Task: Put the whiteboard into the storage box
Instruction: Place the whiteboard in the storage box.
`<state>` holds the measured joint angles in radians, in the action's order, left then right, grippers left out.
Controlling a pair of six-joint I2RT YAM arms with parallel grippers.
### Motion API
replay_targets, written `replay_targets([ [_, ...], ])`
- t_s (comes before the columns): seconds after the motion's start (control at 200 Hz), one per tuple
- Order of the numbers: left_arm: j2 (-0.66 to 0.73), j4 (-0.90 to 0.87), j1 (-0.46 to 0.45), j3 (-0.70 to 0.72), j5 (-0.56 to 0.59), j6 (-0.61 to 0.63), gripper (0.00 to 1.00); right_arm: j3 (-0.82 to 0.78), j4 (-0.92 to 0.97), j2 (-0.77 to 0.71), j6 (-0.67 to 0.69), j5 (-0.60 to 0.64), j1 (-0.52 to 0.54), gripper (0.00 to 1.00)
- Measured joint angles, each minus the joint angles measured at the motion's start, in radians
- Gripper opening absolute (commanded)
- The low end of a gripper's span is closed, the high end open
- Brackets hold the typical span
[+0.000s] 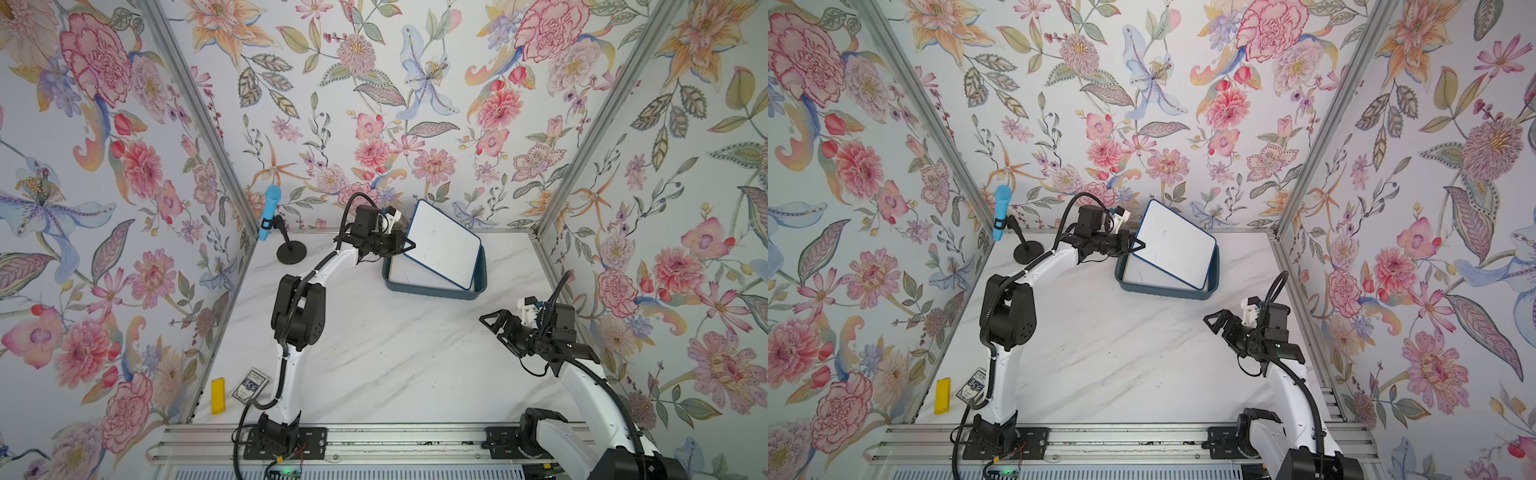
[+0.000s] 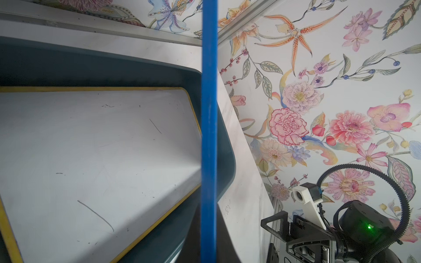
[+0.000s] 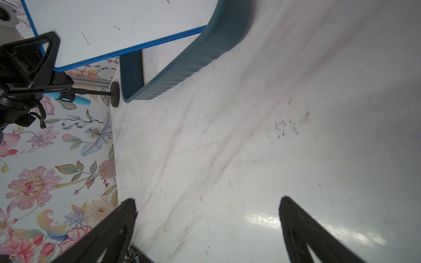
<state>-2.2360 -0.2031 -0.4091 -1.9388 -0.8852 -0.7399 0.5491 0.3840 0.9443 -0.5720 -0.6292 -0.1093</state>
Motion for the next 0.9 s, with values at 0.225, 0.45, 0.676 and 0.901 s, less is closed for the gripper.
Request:
replay_targets([
  [0.225,-0.026,-0.009,-0.002,-0.009,-0.021,0.009,0.00,0.043,0.003,0.020,0.000,0.022,-0.004,0.98],
  [0.45,0.077,0.040,-0.002,0.224,-0.045,-0.006,0.00,0.117,0.008,0.089,0.003,0.066,-0.005,0.97],
  [0.676,0.217,0.180,-0.003,0.518,-0.065,-0.030,0.00,0.160,0.007,0.133,0.015,0.097,-0.001,0.97],
  [0.901,0.261,0.256,0.003,0.632,-0.082,-0.038,0.00,0.163,0.009,0.155,0.019,0.107,0.023,0.97],
])
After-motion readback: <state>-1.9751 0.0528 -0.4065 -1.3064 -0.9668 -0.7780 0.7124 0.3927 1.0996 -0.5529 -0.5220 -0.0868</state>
